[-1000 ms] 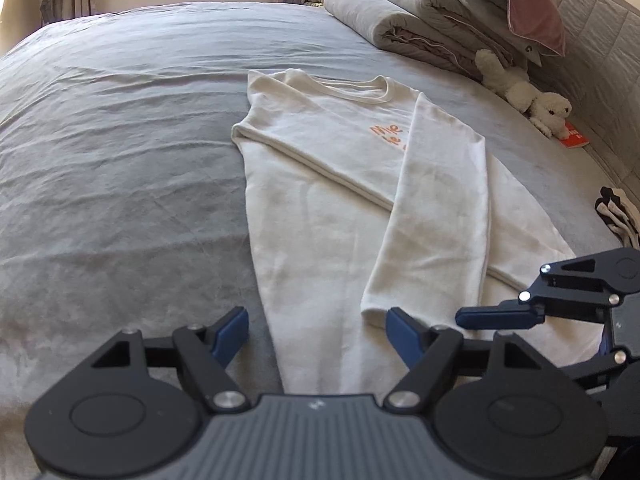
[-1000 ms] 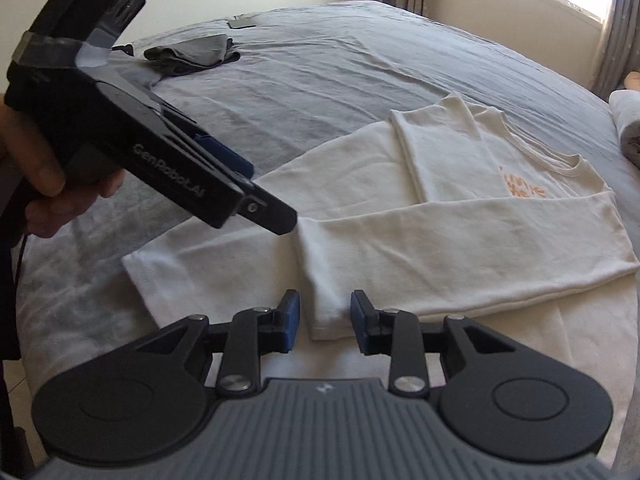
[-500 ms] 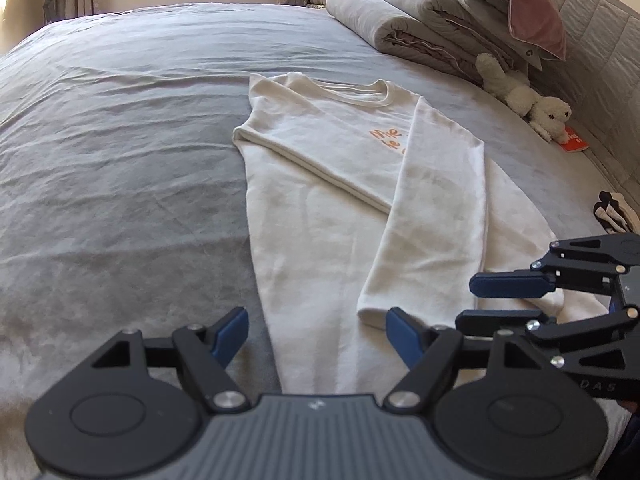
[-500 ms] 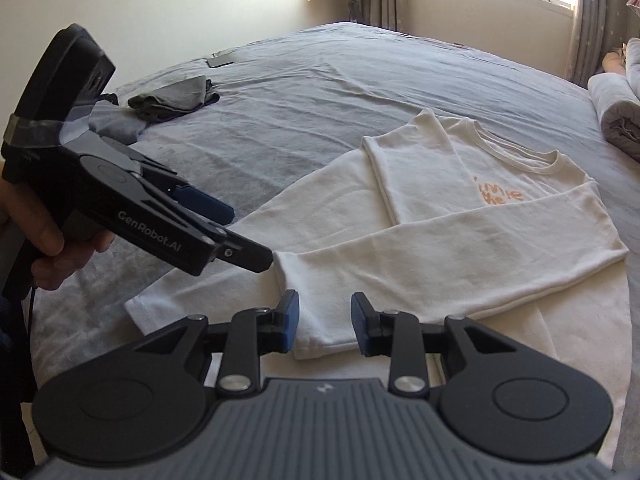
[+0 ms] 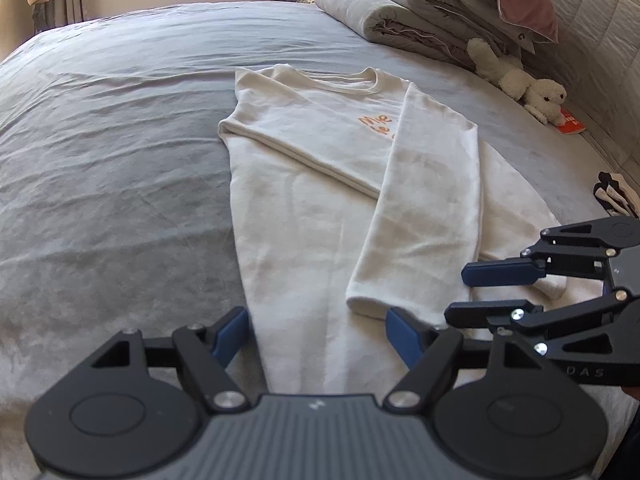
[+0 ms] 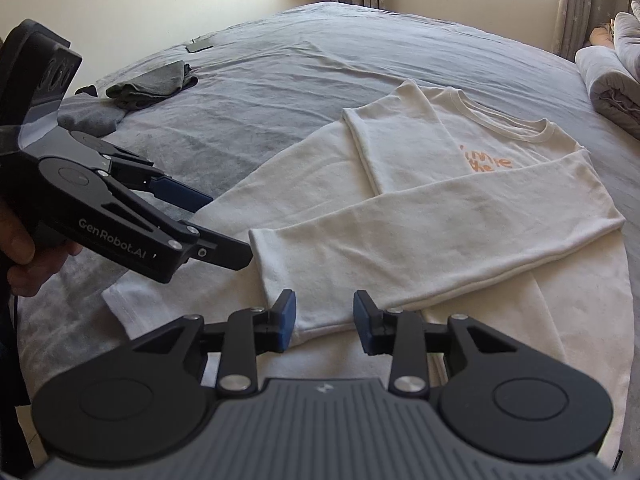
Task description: Fold clothes
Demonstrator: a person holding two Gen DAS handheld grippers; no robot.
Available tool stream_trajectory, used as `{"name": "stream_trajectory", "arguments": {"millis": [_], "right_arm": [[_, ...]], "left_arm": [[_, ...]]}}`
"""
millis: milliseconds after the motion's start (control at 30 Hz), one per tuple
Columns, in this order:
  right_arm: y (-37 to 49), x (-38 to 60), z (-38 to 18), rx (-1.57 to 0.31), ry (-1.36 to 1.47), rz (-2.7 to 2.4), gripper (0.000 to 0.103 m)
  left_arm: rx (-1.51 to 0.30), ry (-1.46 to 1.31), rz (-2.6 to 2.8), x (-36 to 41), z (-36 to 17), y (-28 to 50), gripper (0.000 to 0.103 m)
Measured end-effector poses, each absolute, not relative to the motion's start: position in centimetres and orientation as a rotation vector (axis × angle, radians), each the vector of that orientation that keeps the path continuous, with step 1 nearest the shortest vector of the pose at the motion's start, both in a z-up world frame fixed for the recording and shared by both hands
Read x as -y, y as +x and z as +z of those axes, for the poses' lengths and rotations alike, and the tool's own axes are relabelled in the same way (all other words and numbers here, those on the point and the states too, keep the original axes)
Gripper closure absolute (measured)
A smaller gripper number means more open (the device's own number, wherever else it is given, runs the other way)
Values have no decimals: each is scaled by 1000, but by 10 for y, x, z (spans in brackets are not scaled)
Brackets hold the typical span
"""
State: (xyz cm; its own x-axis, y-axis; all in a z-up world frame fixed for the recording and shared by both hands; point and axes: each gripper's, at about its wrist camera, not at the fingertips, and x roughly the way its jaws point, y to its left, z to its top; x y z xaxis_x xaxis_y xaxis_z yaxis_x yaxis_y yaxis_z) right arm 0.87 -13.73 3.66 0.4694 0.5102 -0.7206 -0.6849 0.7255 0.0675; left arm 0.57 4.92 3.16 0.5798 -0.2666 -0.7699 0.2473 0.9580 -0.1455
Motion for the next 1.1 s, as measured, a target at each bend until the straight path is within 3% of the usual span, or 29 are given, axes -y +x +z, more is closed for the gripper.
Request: {"name": "stream_trajectory", "arguments": {"millis": [433,1100], "right_arm": [[5,131,33,-801,-261,742,55],[2,129,33,-799,-282,748,50]], "left_arm": [[-903,6,-295,-45,27,5,25],[-902,8,-294,-44,27,6,25]]}}
